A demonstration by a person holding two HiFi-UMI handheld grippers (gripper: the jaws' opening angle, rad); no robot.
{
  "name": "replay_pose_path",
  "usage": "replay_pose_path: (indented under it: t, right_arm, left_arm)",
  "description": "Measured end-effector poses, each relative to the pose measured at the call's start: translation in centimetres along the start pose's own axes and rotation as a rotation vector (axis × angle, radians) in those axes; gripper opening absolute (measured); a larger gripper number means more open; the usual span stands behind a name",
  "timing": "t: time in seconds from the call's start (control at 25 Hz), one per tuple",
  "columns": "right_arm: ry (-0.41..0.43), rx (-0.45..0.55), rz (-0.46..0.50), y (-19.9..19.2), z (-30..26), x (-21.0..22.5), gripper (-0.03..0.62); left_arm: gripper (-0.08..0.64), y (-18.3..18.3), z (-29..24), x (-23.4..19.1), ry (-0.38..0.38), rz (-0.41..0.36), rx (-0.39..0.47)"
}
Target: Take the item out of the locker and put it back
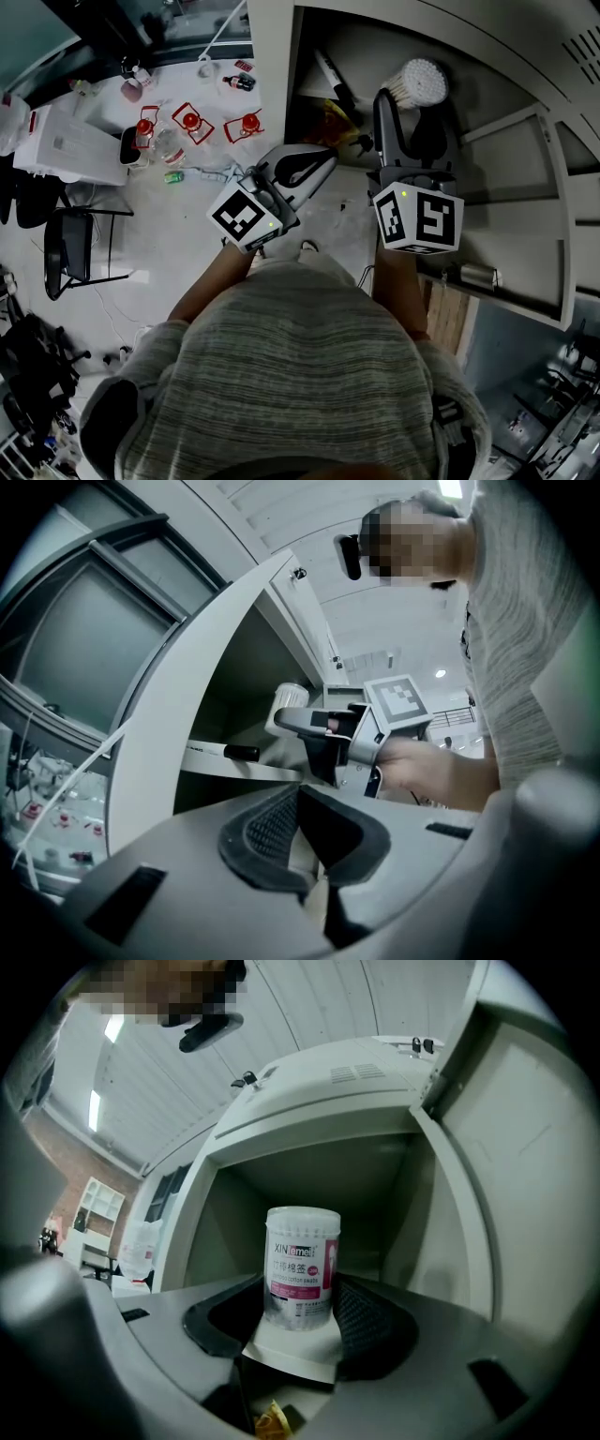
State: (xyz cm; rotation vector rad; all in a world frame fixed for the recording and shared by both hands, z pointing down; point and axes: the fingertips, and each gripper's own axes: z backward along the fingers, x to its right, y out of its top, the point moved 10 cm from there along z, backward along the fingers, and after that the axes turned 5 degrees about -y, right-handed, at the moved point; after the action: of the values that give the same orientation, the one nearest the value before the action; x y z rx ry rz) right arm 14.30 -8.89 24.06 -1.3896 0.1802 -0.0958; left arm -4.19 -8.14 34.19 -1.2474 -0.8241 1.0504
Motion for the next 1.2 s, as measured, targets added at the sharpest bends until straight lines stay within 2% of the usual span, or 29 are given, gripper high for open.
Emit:
replay_pose_path:
  t: [0.24, 0.4, 0.64, 0.8, 1.2]
  right_arm:
    - [-0.005, -0.084, 0.002, -2.3, -1.6, 0.8, 0.242]
    - [-0.02, -0.118, 0.001, -3.1, -2.2, 1.0, 0.242]
    - [-0.036, -0.174, -0.001, -3.9, -2.9, 1.4, 0.242]
    - [-0.039, -0.172, -0.008, -4.1, -3.1, 1.4, 0.243]
    - [-0.041, -0.151, 0.012, -4.4, -3.4, 1.3, 0.244]
  left_arm:
    - [0.006, 0.0, -0.1, -0.2, 0.01, 0.0, 0.016]
    - [0.006, -0.4, 0.0, -0.3, 0.005, 0.008, -0.02]
    - [0.006, -0.5, 0.1, -0.4, 0.003, 0.003, -0.03]
    - [0.006, -0.6, 0.2, -0.5, 0.009, 0.008, -0.037]
    - [0.006, -0.2, 0.0, -0.5, 0.024, 0.01, 0.014]
